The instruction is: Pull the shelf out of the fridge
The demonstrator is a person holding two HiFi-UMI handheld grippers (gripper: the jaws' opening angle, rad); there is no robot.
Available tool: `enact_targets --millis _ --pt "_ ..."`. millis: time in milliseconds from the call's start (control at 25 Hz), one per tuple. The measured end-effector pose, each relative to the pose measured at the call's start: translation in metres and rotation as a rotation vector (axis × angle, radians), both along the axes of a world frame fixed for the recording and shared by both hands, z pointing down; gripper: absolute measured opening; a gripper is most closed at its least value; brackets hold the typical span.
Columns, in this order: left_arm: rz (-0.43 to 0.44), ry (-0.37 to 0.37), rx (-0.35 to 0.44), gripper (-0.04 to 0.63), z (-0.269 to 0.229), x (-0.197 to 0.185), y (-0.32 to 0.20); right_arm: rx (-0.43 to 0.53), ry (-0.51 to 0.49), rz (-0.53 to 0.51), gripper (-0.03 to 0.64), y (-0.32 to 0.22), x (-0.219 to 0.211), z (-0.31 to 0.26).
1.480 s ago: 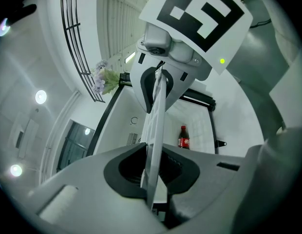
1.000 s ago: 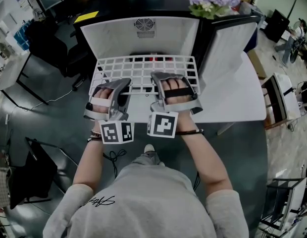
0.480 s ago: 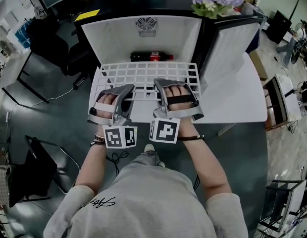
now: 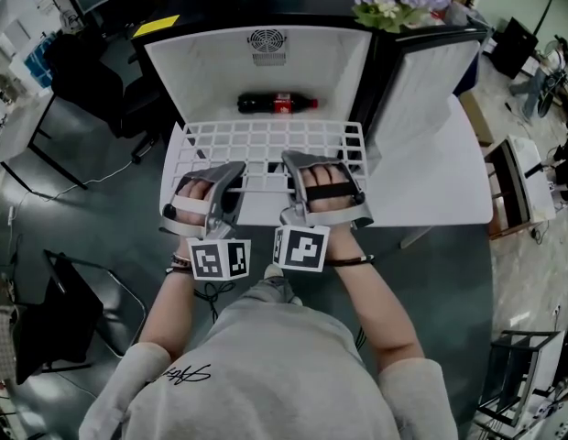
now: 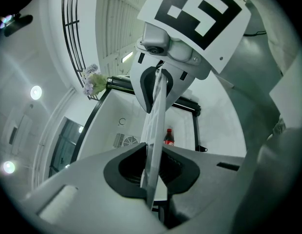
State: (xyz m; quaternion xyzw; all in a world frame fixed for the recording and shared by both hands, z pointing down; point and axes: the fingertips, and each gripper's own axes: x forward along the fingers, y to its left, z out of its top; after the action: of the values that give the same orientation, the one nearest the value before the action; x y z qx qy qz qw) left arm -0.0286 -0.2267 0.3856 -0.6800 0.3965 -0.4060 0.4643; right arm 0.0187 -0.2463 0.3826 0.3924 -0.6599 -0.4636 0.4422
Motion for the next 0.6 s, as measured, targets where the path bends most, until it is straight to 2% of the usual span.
enact_targets --millis 600 --pt "-0.009 -0.004 -0.036 0.041 0.023 -0.002 0.005 -0.050 -0.006 -0.003 0.046 0.006 -0.002 0.026"
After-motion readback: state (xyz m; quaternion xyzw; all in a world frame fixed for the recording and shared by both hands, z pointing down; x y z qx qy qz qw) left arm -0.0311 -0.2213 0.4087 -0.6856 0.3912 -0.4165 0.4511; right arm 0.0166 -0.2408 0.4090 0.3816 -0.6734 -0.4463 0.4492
